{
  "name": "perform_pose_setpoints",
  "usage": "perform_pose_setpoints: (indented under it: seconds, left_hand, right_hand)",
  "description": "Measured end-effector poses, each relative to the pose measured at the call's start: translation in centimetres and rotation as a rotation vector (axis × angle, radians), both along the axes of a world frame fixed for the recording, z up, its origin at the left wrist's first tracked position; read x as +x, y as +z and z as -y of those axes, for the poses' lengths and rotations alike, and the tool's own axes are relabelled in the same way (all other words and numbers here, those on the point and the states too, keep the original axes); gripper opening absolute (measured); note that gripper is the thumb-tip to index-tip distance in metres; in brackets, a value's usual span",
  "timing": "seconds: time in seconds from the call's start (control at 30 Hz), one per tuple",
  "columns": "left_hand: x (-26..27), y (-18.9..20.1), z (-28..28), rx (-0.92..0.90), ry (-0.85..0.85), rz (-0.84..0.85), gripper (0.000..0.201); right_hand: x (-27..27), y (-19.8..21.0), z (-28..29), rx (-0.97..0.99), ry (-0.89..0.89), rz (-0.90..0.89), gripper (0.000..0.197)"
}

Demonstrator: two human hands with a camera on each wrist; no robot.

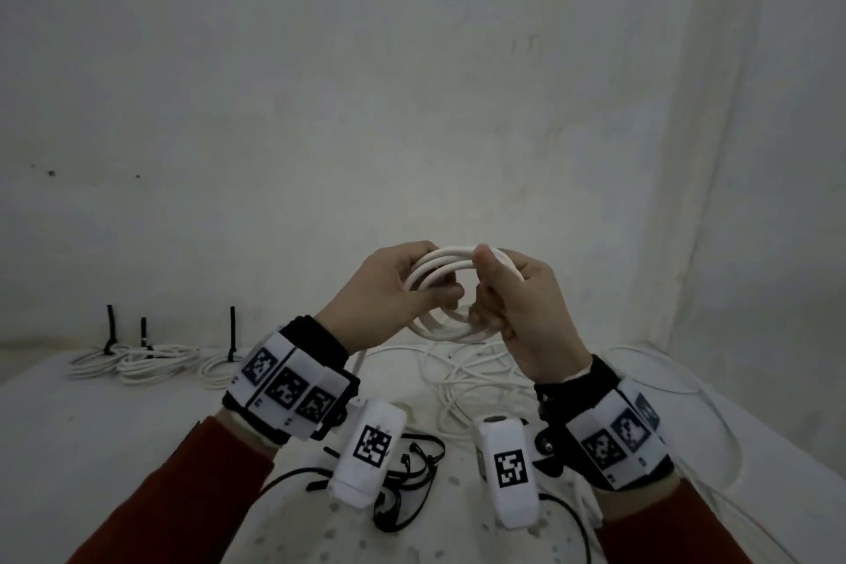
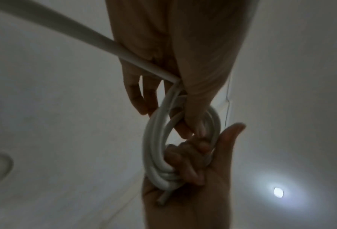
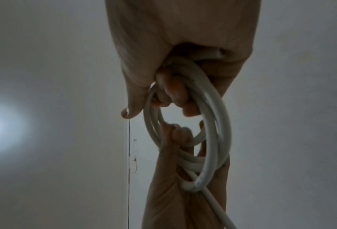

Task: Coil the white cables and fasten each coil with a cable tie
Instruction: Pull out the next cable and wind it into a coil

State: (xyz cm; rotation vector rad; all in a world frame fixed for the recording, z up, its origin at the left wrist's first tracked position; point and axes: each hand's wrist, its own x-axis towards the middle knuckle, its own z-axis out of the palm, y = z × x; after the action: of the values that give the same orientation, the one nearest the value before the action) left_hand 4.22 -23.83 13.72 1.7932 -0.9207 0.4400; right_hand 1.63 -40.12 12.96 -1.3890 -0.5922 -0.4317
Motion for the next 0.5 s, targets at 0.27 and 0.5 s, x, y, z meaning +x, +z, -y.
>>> perform_pose_setpoints:
  seconds: [0.27, 0.5]
  left_hand:
    - [-1.2, -0.7, 0.8, -0.306, -0.098, -0.301, 0.064]
    - [-0.8, -0.7, 1.4, -0.378, 0.001, -0.358, 0.075]
  right_hand:
    - [-0.8, -1.4, 0.0, -0.115, -0.064, 0.021, 0.043]
    - [-1.5, -1.7, -0.7, -0.216, -0.13, 0.059, 0.042]
